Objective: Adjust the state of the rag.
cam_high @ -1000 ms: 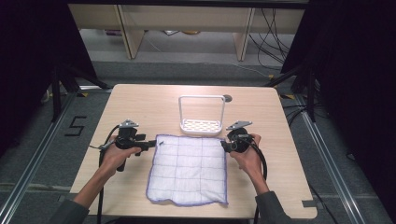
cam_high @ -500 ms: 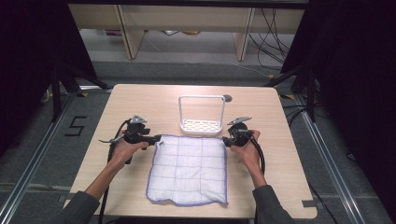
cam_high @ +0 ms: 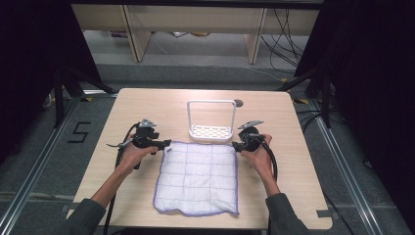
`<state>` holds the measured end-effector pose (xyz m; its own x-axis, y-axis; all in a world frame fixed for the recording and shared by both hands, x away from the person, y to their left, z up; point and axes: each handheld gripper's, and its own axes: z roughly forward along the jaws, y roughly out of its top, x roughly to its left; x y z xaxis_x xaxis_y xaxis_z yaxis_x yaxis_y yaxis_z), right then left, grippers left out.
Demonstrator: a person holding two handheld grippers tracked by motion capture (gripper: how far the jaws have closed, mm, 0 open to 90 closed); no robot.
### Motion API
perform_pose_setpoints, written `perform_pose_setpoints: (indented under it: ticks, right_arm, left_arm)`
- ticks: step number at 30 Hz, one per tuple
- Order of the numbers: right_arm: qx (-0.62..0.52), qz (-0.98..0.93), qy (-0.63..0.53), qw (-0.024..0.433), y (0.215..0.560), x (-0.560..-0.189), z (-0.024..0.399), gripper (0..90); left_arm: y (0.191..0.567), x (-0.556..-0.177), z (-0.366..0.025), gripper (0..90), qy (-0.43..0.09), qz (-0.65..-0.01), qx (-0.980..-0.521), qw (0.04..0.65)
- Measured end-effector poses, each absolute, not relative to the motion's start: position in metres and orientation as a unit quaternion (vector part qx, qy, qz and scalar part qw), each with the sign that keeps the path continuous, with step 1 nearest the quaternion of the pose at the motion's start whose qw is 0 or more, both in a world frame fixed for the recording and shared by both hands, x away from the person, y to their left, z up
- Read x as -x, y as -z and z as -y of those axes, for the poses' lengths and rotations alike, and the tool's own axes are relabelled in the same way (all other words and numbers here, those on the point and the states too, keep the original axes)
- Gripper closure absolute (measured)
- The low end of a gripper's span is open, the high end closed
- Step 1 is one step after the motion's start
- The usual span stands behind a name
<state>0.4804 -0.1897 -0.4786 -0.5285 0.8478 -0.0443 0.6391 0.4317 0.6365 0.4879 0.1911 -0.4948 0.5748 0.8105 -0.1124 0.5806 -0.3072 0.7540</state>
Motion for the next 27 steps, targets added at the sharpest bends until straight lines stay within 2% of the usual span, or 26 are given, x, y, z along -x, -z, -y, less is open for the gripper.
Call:
perform_pose_setpoints:
  ticks: [10,14,20,27]
  right_arm:
    - [-0.438,-0.833,-0.284,0.184,0.488,-0.485,0.188,51.5]
    - [-0.443,-0.832,-0.282,0.179,0.487,-0.486,0.186,51.3]
    - [-0.440,-0.834,-0.283,0.173,0.490,-0.489,0.182,50.9]
    - [-0.435,-0.839,-0.277,0.173,0.493,-0.491,0.181,50.6]
  left_arm:
    - [0.496,-0.492,-0.186,30.0,-0.140,-0.426,-0.808,0.382]
    - [0.497,-0.495,-0.188,29.9,-0.132,-0.442,-0.791,0.401]
    - [0.503,-0.499,-0.187,30.7,-0.126,-0.436,-0.805,0.381]
    - [0.507,-0.499,-0.182,37.7,-0.125,-0.427,-0.814,0.374]
